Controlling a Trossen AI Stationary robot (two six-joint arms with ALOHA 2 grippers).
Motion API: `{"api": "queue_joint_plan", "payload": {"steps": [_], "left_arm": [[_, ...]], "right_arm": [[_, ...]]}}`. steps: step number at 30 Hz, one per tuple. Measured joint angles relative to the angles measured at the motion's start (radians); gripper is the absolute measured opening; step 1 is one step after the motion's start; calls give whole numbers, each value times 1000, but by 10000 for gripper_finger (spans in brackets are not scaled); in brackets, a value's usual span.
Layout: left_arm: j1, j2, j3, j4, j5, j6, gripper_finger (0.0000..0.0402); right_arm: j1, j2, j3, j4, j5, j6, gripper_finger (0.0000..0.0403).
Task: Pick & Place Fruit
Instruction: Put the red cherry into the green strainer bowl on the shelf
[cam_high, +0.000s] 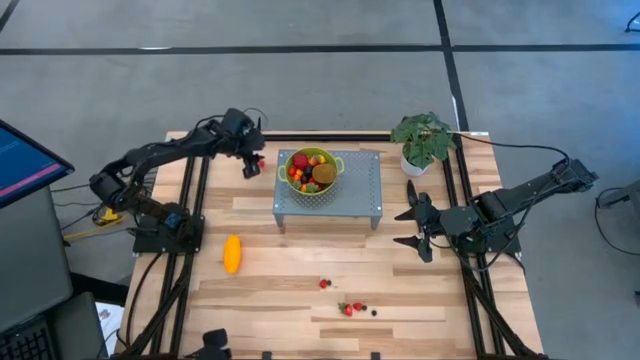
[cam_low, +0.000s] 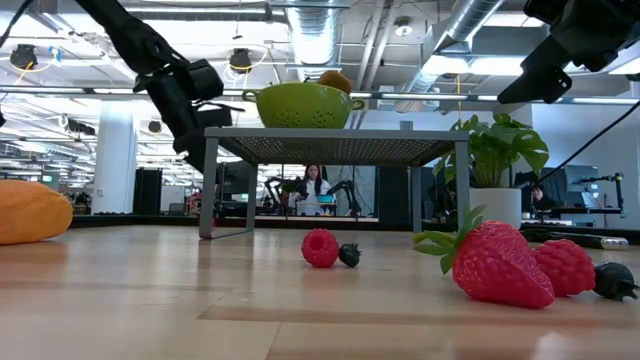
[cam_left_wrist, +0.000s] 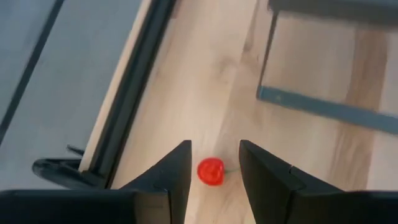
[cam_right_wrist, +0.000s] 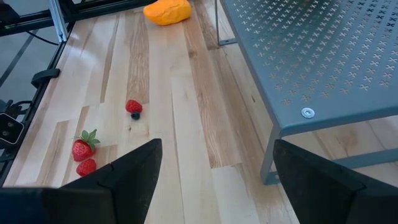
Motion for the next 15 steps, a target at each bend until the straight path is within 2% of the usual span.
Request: {"api": "queue_joint_plan", "payload": {"steps": [4,11,15], "left_arm": [[-28,7,-1,-12,-21,1,152],[-45,7,-1,-28,-68,-2,227],[-42,42,-1,-62,-55,-22,244]], "right_arm": [[0,0,0,0,0,0,301],[0,0,0,0,0,0,301],[0,0,0,0,0,0,301]]}}
